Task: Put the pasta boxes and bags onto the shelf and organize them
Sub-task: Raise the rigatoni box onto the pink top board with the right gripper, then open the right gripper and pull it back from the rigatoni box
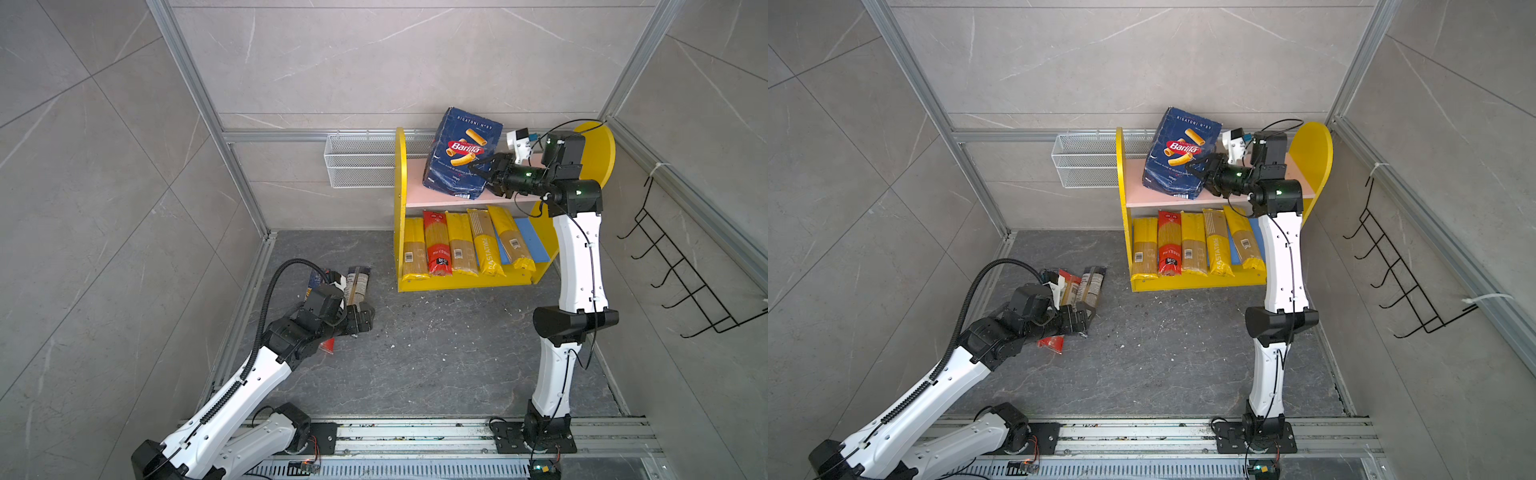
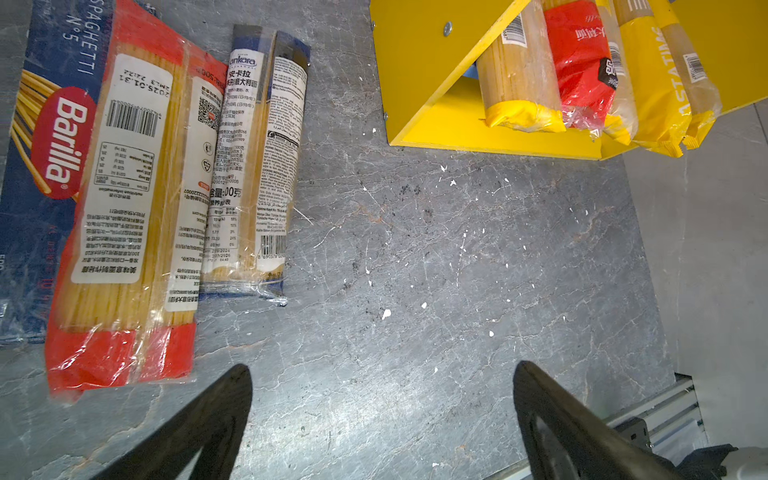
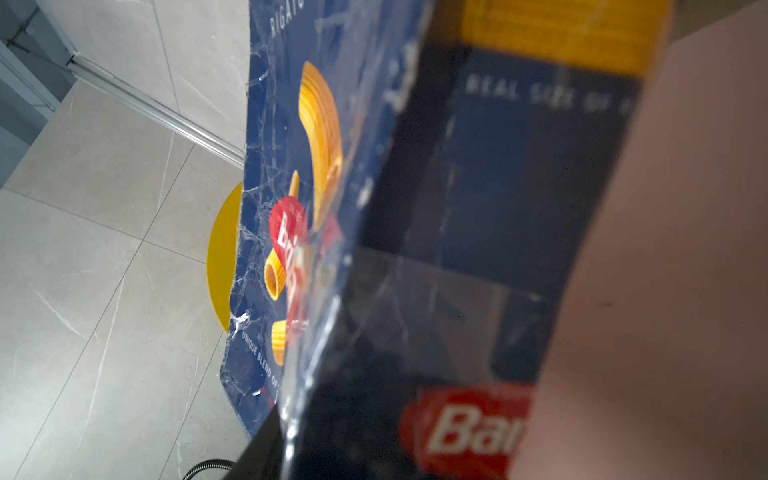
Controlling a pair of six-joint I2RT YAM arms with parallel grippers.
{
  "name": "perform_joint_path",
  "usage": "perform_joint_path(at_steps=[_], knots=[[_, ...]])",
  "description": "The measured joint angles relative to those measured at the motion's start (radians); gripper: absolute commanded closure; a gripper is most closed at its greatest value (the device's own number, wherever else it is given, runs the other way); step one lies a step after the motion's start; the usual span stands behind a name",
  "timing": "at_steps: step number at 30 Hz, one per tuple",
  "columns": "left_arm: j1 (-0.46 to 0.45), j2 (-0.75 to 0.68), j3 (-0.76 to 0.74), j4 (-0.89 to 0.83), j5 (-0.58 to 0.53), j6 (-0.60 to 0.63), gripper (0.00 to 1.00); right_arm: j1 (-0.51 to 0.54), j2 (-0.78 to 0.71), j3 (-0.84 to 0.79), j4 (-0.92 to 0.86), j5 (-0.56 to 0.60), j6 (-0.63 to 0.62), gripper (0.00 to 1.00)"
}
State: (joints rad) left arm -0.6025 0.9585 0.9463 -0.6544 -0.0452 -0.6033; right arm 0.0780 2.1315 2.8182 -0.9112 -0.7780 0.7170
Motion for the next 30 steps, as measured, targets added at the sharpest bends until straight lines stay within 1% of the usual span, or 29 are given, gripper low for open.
perform_joint_path(at_steps=[6, 14, 17, 19, 21, 23, 26, 30], knots=[[0.0, 0.013, 0.002, -0.01, -0.007, 0.002, 0.0, -0.008, 0.071, 0.037, 0.06, -0.031, 0.058, 0.65], [0.0, 0.053, 0.005, -0.009, -0.005, 0.002, 0.0, 0.005, 0.071, 0.035, 0.063, -0.048, 0.046, 0.6], [0.0, 0.056, 0.005, -0.005, -0.005, 0.002, 0.0, 0.012, 0.071, 0.035, 0.062, -0.05, 0.038, 0.57], [0.0, 0.056, 0.005, -0.002, -0.005, 0.002, 0.0, 0.016, 0.071, 0.035, 0.06, -0.05, 0.031, 0.5], [0.0, 0.056, 0.005, -0.003, -0.005, 0.002, 0.0, 0.021, 0.071, 0.035, 0.058, -0.05, 0.019, 0.36], [0.0, 0.055, 0.005, -0.003, -0.005, 0.002, 0.0, 0.027, 0.071, 0.035, 0.062, -0.05, 0.006, 0.31], [0.0, 0.05, 0.005, -0.003, -0.005, 0.002, 0.0, 0.035, 0.071, 0.035, 0.06, -0.05, -0.01, 0.18], [0.0, 0.04, 0.005, -0.003, -0.006, 0.002, 0.0, 0.038, 0.063, 0.035, 0.064, -0.052, -0.032, 0.09]])
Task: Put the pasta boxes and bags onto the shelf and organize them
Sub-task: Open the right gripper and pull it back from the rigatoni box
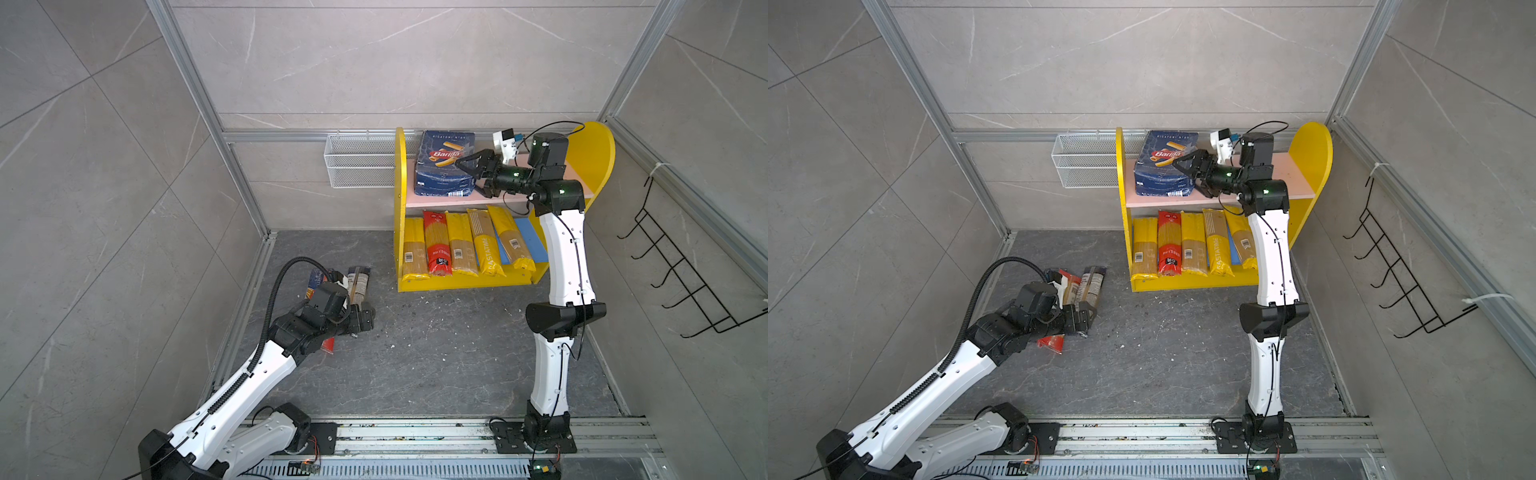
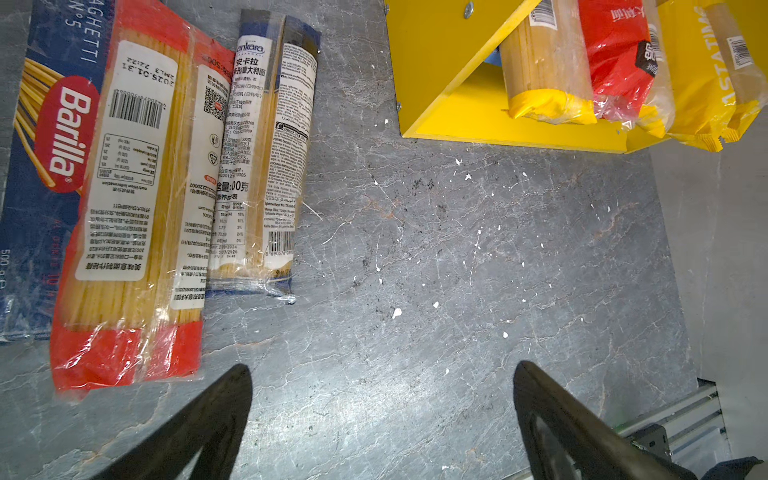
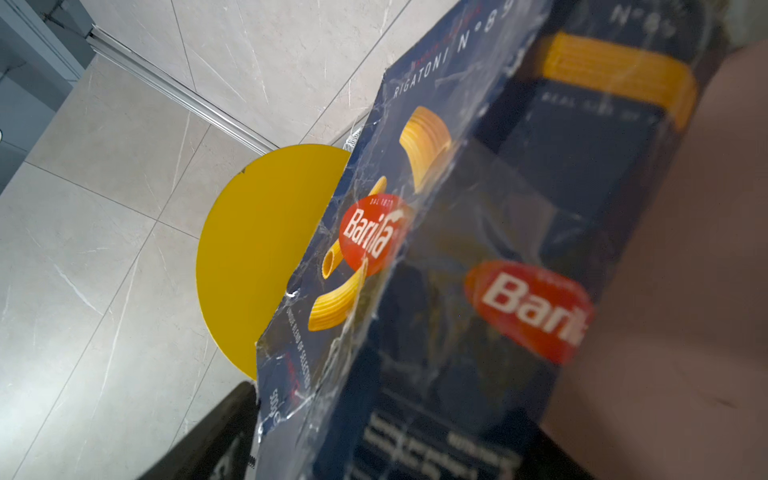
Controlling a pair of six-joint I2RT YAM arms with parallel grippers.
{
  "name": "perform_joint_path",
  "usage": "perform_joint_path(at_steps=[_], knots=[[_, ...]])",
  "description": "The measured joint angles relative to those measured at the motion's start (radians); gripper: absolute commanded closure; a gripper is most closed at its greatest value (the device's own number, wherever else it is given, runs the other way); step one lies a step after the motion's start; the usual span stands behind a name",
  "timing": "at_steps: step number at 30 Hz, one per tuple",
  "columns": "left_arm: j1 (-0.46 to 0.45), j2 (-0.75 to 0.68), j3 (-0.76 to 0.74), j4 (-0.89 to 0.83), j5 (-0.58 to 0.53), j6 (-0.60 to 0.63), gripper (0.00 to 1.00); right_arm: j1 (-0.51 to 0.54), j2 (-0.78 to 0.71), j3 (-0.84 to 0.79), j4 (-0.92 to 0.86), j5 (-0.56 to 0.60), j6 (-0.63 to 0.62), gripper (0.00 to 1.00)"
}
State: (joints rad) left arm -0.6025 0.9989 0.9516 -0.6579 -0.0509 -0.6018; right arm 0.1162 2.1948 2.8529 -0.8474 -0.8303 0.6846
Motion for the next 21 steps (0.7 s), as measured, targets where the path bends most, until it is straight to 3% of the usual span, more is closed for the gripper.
perform_joint_path(at_steps=[5, 17, 21], knots=[[0.0, -0.011, 0.0, 0.0, 0.0, 0.0, 0.0, 0.001, -0.023, 0.0, -0.038, 0.038, -0.054, 0.01], [0.0, -0.037, 0.0, -0.001, 0.0, 0.0, 0.0, -0.021, -0.21, -0.109, -0.177, 0.238, -0.236, 0.01], [0.0, -0.039, 0.0, -0.001, 0.0, 0.0, 0.0, -0.021, -0.279, -0.216, -0.185, 0.269, -0.267, 0.01]])
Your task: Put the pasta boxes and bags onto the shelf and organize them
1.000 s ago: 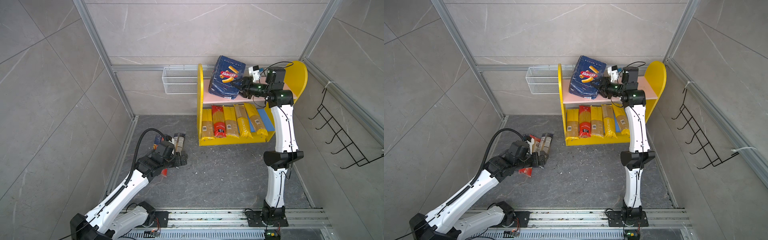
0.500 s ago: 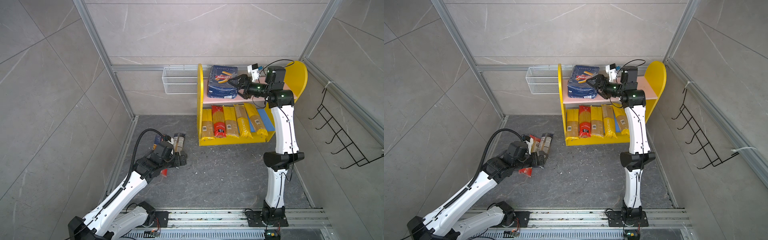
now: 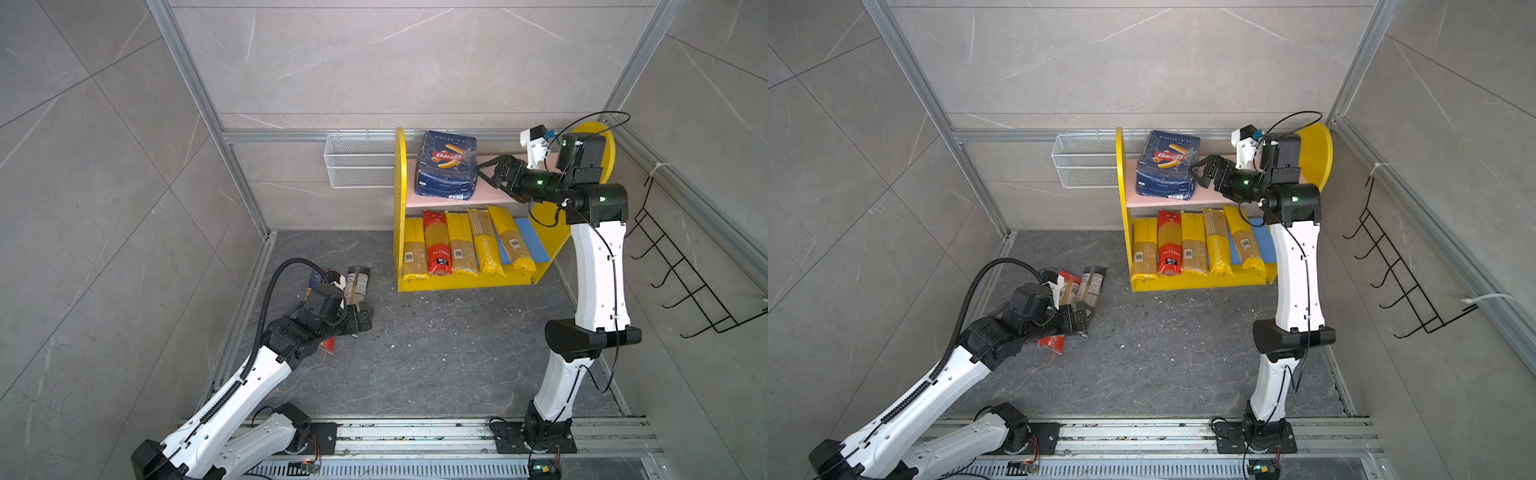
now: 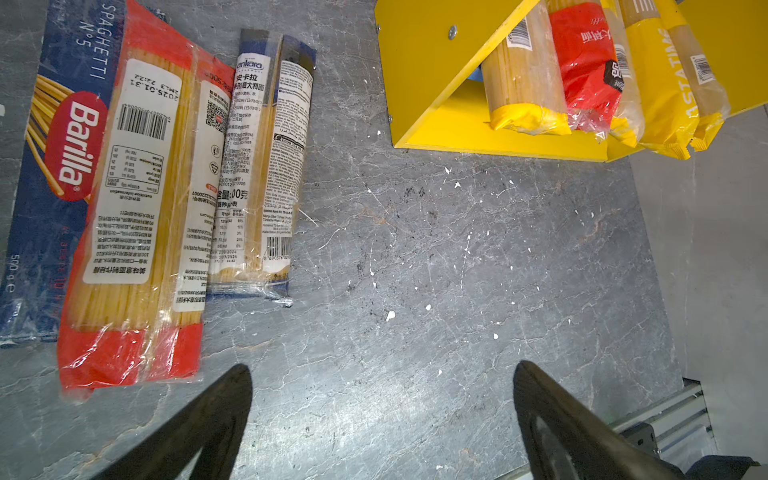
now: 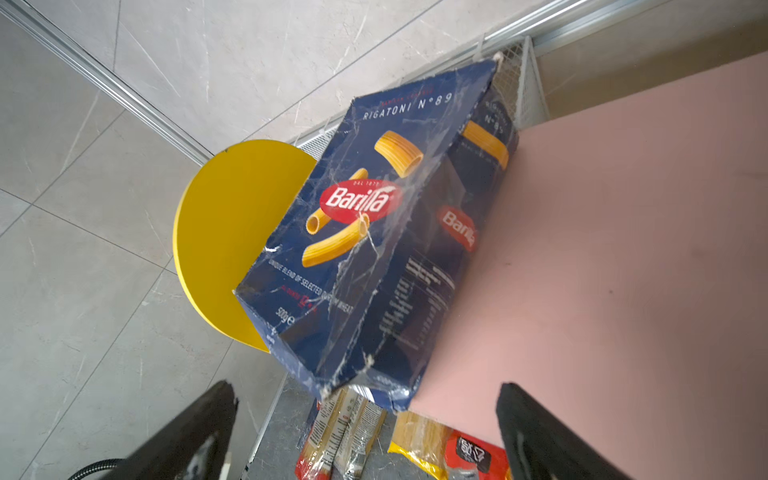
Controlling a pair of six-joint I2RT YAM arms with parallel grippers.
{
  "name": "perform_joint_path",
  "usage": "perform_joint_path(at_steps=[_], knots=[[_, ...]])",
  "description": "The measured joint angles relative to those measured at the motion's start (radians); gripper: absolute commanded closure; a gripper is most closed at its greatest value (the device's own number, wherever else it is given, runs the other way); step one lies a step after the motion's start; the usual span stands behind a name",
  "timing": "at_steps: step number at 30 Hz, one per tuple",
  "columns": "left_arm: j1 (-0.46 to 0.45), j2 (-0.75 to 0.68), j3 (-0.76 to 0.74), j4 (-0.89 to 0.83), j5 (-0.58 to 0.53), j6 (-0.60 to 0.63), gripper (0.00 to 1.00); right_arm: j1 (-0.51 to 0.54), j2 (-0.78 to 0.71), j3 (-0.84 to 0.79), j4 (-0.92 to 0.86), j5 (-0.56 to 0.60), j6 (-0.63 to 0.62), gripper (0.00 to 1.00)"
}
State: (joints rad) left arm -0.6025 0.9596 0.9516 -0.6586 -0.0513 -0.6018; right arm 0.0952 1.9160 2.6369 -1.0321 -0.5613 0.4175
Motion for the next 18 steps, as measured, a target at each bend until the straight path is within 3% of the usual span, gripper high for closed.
perform_joint_path(at_steps=[10, 18], knots=[[0.0, -0.071, -0.038, -0.015, -0.028, -0.008, 0.0, 0.028, -0.394, -0.62, 0.105, 0.042, -0.019, 0.0], [0.0, -0.104, -0.097, -0.052, -0.064, -0.068, 0.0, 0.189, -0.665, -1.018, 0.177, 0.102, -0.027, 0.0]])
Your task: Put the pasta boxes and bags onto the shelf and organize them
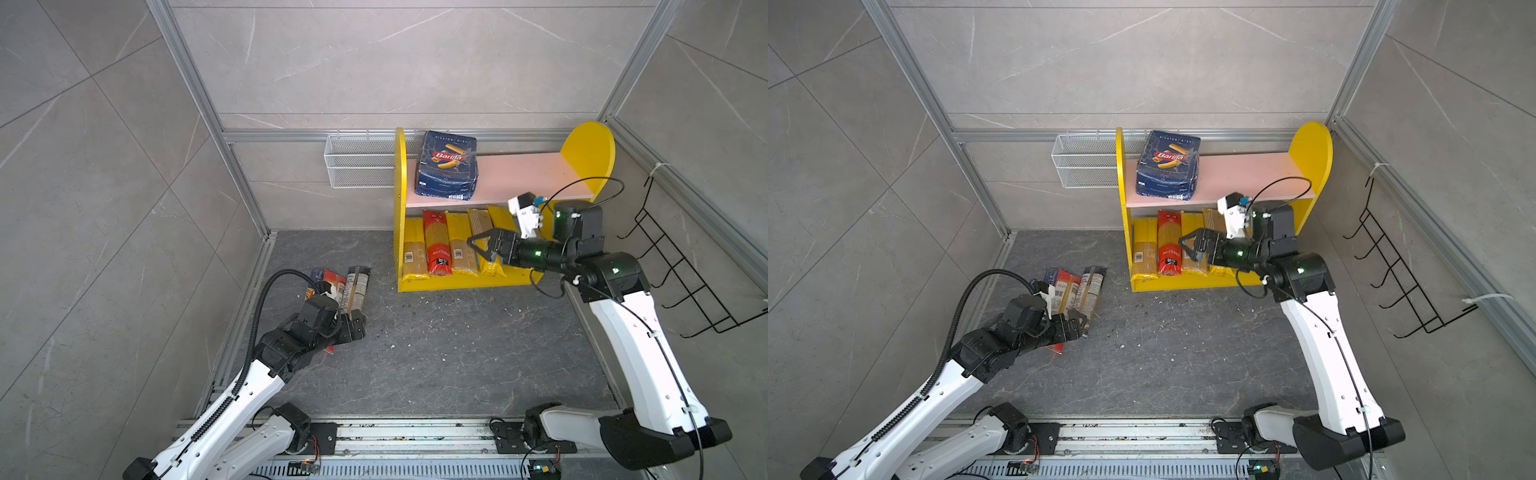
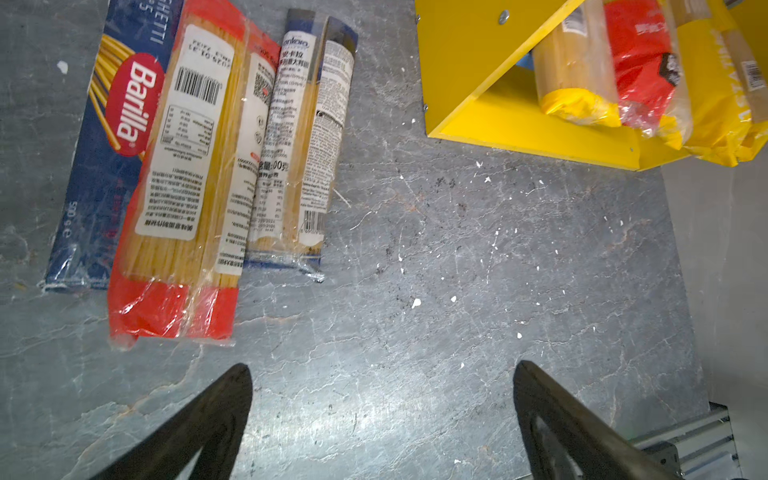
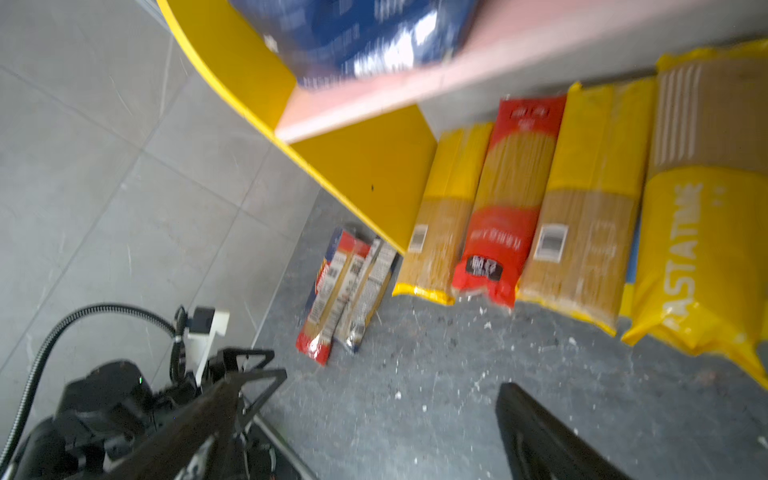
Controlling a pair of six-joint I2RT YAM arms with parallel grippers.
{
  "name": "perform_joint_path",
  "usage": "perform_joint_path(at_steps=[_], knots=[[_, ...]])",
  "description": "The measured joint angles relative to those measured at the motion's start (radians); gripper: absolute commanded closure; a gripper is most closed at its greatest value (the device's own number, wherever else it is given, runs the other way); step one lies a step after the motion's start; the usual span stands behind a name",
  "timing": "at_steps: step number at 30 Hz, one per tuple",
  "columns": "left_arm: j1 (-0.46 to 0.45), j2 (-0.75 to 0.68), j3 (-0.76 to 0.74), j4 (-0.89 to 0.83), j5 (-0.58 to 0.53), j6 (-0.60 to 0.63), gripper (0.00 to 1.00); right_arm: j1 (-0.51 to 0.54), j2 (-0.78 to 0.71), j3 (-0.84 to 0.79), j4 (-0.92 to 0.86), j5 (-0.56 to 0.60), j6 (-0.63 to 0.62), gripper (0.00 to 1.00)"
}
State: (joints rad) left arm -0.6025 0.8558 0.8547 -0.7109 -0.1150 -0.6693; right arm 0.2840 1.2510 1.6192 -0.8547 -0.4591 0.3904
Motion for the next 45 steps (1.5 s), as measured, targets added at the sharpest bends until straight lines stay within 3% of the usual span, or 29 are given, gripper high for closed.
perform_joint_path(at_steps=[7, 18, 24, 30, 45], knots=[[0.005, -0.025, -0.055, -0.04, -0.037, -0.053, 0.0, 0.121, -0.082, -0.359, 0.06, 0.055, 0.018, 0.01], [0.164, 0.03, -0.072, -0.047, -0.047, -0.083, 0.0, 0.336, -0.095, -0.612, 0.233, 0.108, 0.076, 0.01], [0.285, 0.135, -0.098, 0.01, 0.006, -0.079, 0.0, 0.436, -0.002, -0.634, 0.323, 0.13, 0.089, 0.02], [0.357, 0.25, -0.098, 0.084, 0.023, -0.068, 0.0, 0.471, 0.068, -0.634, 0.395, 0.129, 0.089, 0.02], [0.374, 0.465, -0.097, 0.219, 0.013, -0.053, 0.03, 0.475, 0.16, -0.634, 0.454, 0.111, 0.083, 0.02]])
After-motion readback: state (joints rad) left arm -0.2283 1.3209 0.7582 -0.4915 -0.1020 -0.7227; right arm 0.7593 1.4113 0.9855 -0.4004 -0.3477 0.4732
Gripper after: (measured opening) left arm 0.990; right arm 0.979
